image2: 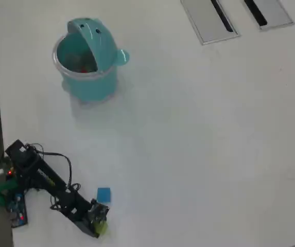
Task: Grasp RGB lego blocks and put them in the bin one by one.
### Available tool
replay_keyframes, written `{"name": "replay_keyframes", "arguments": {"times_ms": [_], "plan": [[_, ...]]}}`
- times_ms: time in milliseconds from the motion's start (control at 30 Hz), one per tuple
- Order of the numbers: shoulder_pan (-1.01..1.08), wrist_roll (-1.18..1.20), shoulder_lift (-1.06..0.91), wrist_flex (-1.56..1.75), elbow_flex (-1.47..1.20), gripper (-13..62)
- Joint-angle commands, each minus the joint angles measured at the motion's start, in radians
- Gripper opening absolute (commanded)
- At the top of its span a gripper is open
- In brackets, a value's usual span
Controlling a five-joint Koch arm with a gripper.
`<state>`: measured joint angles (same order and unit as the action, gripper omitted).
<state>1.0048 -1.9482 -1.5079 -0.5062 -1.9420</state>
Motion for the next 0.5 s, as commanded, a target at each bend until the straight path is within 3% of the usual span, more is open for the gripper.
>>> {"name": "replay_keyframes", "arguments": {"times_ms": [0, 467], "plan": [[-0.026, -0.006, -0.086, 0.058, 0.100, 15.0], [-0.198, 0.103, -0.422, 0.052, 0.020, 11.7]]}}
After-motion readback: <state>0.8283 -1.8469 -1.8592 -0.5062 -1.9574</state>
